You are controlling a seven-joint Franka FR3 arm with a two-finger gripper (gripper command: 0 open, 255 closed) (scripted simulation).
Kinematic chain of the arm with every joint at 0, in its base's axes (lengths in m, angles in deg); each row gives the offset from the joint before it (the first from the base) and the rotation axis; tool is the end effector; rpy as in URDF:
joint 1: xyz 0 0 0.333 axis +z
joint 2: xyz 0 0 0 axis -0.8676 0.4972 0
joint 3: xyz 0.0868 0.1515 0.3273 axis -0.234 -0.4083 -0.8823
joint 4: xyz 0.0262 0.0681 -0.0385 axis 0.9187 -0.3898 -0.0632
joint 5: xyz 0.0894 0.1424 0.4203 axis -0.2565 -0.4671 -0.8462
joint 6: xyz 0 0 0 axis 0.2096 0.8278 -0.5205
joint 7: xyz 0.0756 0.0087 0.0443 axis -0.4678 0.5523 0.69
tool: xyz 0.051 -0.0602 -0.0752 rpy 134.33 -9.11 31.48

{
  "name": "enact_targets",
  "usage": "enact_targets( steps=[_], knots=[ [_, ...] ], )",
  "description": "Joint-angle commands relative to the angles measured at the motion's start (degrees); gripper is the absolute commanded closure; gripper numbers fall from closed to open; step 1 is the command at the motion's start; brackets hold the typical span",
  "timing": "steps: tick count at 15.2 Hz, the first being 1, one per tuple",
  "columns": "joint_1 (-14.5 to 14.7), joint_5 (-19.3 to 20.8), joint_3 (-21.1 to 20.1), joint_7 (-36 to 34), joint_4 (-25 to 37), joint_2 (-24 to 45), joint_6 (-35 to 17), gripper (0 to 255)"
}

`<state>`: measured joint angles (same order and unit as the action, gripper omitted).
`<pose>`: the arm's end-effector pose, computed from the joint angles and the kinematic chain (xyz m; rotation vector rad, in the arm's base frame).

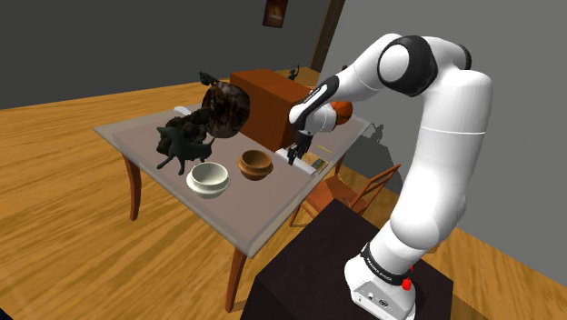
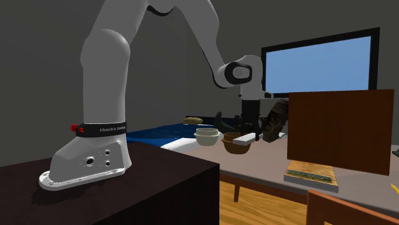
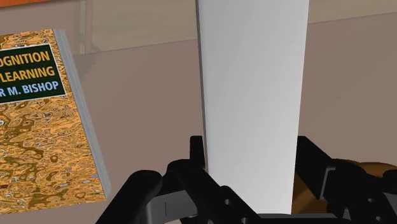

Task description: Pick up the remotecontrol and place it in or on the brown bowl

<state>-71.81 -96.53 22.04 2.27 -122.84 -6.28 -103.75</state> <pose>0.5397 -0.2679 0.2051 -3.1220 0.0426 -0.0121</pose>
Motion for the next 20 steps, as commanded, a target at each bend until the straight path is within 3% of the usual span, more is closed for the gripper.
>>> enact_targets(
  steps=[1, 12, 20],
  knots=[
    [0.33, 0.75, 0.50, -0.50, -0.22, -1.53, 1.28, 255],
    [1.57, 4.36, 2.27, -3.11, 0.20, -8.26, 8.11, 255],
    [7.39, 4.23, -1.25, -12.94, 9.38, -2.65, 11.40, 255]
  ],
)
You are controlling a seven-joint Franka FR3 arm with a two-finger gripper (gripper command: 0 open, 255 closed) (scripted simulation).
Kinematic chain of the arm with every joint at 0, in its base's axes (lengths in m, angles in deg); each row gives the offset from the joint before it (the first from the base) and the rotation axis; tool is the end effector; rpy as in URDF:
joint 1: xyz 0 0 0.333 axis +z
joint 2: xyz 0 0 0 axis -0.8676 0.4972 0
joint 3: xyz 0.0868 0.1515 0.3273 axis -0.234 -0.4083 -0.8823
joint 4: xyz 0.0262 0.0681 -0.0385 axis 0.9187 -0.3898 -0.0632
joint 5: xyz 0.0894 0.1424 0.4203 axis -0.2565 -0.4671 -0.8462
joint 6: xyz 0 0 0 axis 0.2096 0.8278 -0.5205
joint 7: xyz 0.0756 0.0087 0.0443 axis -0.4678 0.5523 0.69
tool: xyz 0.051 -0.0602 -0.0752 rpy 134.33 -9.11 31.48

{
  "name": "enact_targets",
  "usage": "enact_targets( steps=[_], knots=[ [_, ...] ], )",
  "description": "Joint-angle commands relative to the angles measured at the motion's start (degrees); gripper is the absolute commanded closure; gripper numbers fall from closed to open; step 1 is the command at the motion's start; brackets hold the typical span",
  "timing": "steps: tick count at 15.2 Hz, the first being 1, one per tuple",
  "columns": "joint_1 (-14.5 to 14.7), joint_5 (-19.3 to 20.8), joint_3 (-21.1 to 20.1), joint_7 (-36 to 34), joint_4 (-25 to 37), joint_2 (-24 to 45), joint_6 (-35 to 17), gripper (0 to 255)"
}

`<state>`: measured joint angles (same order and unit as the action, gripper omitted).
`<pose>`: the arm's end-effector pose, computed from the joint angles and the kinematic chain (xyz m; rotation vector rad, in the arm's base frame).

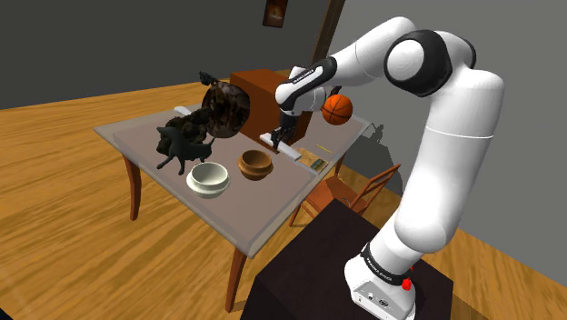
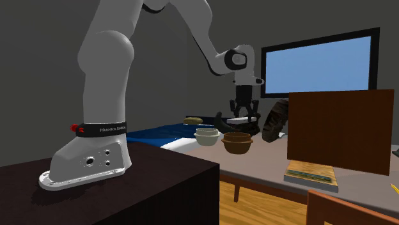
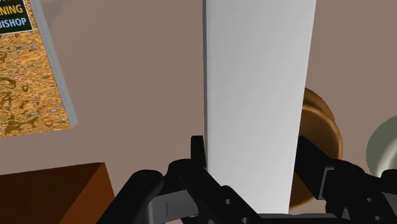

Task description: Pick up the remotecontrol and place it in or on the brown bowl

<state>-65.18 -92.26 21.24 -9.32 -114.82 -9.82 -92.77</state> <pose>0.6129 -0.1997 0.2841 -3.1221 0.0406 -0.0114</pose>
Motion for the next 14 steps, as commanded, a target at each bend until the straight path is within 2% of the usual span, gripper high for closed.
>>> enact_targets(
  steps=[1, 6, 14],
  knots=[
    [1.43, -0.05, -0.83, -2.49, 2.81, 1.77, 0.96, 255],
    [4.44, -0.03, -2.46, -7.71, 10.73, 6.52, 3.97, 255],
    [3.95, -1.24, -3.17, -6.86, 10.13, 10.61, -0.64, 255]
  ],
)
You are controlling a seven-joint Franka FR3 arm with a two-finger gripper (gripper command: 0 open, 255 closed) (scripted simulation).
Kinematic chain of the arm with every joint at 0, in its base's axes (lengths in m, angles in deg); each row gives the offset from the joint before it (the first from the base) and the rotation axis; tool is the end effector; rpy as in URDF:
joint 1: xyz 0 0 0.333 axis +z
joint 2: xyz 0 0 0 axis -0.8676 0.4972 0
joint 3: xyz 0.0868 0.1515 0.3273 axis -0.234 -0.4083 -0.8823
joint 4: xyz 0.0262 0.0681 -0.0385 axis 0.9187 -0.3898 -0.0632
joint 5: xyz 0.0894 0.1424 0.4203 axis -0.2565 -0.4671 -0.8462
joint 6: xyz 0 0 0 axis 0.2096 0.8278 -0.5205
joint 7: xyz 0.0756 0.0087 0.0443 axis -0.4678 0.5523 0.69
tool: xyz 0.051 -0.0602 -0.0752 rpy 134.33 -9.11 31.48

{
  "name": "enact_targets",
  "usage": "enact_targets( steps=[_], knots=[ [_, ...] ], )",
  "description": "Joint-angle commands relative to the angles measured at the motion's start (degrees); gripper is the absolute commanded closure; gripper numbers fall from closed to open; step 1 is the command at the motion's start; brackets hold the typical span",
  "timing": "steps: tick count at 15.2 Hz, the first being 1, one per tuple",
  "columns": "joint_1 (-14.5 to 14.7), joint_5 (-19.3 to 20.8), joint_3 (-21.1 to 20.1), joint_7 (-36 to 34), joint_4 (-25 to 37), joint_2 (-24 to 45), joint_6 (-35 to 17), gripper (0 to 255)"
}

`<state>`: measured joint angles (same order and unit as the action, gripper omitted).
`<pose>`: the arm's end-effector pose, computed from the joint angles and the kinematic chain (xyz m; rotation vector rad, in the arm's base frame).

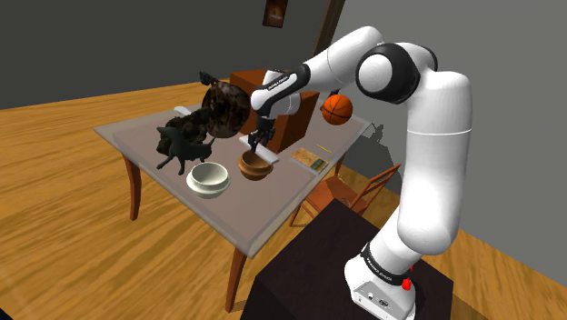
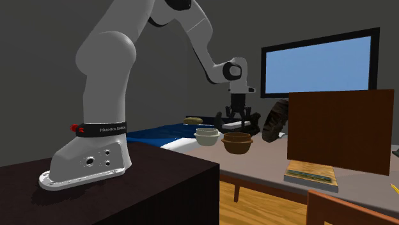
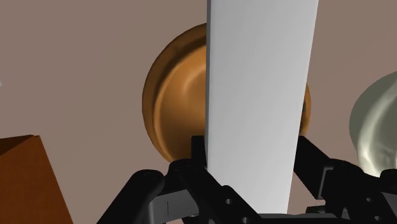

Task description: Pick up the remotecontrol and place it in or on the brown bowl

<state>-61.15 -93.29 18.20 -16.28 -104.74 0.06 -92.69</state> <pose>0.6870 -0.1298 0.2470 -3.1217 0.0424 -0.0105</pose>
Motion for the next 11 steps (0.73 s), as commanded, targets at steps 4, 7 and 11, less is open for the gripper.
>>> enact_targets(
  steps=[4, 7, 11],
  knots=[
    [-0.37, -0.80, -0.55, 0.53, 0.06, 2.95, -2.91, 255],
    [-0.55, -1.15, -0.81, 0.78, 0.14, 4.27, -4.13, 255],
    [-0.55, -1.15, -0.81, 0.77, 0.16, 4.28, -4.12, 255]
  ],
)
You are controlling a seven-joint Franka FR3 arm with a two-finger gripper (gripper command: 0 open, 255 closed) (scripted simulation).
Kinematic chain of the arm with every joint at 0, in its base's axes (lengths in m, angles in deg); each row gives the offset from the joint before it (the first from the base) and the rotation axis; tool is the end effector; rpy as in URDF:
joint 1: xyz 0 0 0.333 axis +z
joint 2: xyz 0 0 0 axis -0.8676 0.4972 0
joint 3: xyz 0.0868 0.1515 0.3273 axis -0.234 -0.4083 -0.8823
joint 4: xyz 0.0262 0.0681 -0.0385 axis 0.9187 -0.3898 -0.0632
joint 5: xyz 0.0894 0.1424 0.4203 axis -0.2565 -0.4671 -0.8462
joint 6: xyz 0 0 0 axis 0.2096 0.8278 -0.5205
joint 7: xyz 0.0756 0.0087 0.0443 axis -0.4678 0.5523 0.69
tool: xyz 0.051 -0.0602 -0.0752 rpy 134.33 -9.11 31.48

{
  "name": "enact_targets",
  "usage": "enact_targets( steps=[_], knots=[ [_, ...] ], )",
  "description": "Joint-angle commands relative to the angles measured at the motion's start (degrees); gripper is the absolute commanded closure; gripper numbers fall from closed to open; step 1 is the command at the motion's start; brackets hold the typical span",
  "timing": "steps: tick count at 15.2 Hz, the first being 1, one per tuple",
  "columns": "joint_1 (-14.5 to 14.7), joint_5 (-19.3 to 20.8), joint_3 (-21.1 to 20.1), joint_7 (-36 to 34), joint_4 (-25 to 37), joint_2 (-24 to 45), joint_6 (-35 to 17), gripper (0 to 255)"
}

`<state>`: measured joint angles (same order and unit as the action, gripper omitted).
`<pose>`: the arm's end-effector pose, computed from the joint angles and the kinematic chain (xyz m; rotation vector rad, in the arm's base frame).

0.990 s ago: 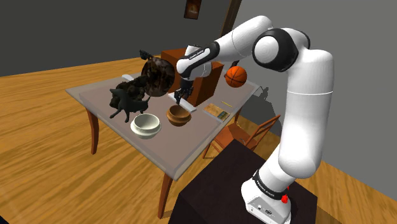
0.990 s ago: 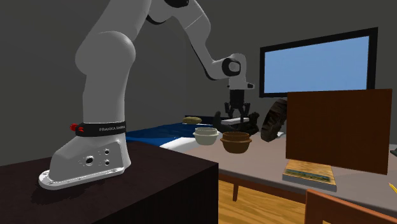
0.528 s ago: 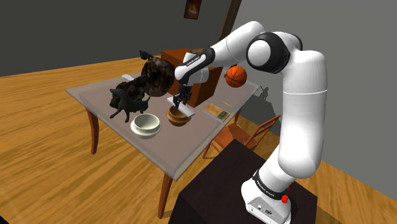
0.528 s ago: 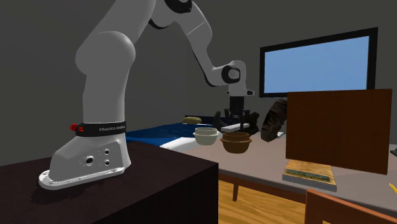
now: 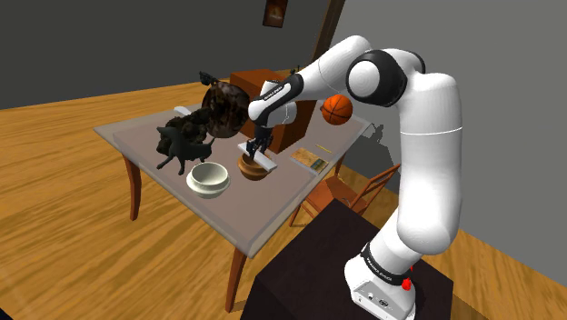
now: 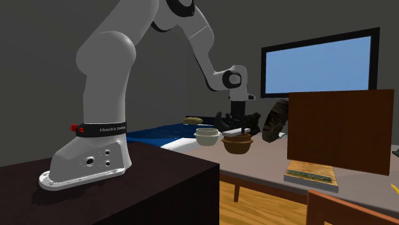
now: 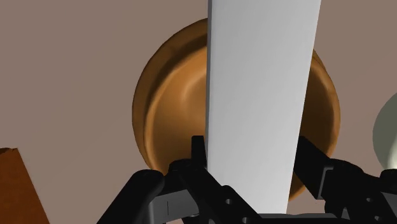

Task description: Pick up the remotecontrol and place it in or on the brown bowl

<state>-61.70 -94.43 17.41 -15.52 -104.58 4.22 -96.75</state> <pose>0.6880 -0.1296 0.2036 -3.1218 0.0432 -0.0134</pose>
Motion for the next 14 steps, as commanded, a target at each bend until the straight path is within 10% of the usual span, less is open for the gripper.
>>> enact_targets(
  steps=[1, 3, 4, 14],
  knots=[
    [-0.01, -0.01, -0.02, 0.01, 0.00, 0.11, -0.07, 255],
    [-0.01, -0.01, -0.02, 0.01, 0.00, 0.11, -0.07, 255],
    [-0.01, -0.02, -0.02, 0.01, 0.03, 0.14, -0.07, 0],
    [0.62, 1.40, 1.00, -0.90, -0.01, -5.13, 5.11, 0]
  ],
)
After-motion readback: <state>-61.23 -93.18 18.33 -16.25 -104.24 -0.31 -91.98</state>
